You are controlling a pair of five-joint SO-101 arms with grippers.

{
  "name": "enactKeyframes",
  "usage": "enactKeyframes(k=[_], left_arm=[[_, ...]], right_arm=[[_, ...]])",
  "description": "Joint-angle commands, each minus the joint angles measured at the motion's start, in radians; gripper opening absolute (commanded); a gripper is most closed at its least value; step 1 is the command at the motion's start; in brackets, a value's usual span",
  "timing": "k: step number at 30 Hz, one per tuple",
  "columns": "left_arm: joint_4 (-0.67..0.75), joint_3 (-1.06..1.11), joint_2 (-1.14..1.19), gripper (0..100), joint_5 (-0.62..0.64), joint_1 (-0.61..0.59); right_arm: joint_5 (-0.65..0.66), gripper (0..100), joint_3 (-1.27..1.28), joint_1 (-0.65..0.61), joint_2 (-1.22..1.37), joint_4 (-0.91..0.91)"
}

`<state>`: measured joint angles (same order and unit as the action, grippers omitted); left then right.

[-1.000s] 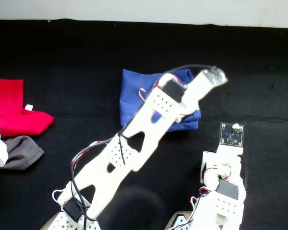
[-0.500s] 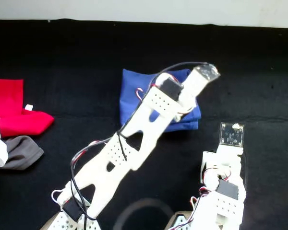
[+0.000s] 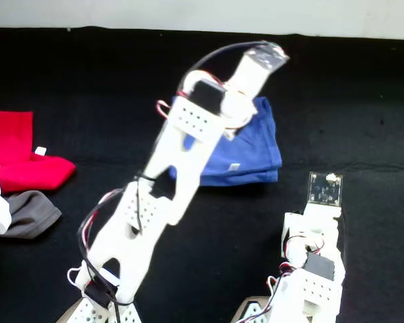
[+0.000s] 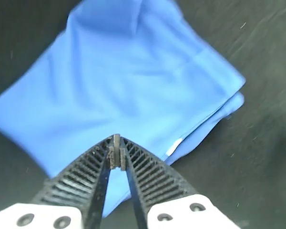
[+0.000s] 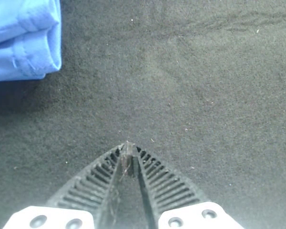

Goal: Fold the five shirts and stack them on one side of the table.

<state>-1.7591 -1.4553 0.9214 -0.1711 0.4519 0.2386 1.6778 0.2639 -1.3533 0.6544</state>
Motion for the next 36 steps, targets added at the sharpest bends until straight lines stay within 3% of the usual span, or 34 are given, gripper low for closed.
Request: enactKeyframes(k=[1,6,12,16,20,26,30,32,36], left_arm=[[-0.011,0.269,-0.188,1,0.009,-0.044],[0.029,0.786,-0.371,1,0.003,-0.096],[0.354,1.196,-0.463,1,0.003,-0.113],[0.517,1.337,-0.475,1,0.006,-0.114],[0.460,1.339,-0.556,1,0.008,-0.131],[0.331,1.351,-0.800,1,0.008,-0.171],[0.299,1.446,-0.920,1,0.008,-0.231],[0.359,1.572,-0.952,1,0.006,-0.265],[0.617,1.856,-0.964,1,0.002,-0.355]], right_arm=[[0.009,0.5,0.062,-0.007,-0.016,0.007],[0.009,0.5,0.062,-0.007,-0.016,0.007],[0.009,0.5,0.062,-0.008,-0.016,0.007],[0.009,0.5,0.062,-0.008,-0.016,0.007],[0.009,0.5,0.054,-0.007,-0.010,0.024],[-0.064,0.5,-0.369,-0.012,-0.007,0.343],[-0.074,0.5,-0.641,-0.110,0.096,0.415],[-0.072,0.5,-0.727,-0.145,0.222,0.410],[-0.075,0.5,-0.934,-0.173,0.535,0.349]])
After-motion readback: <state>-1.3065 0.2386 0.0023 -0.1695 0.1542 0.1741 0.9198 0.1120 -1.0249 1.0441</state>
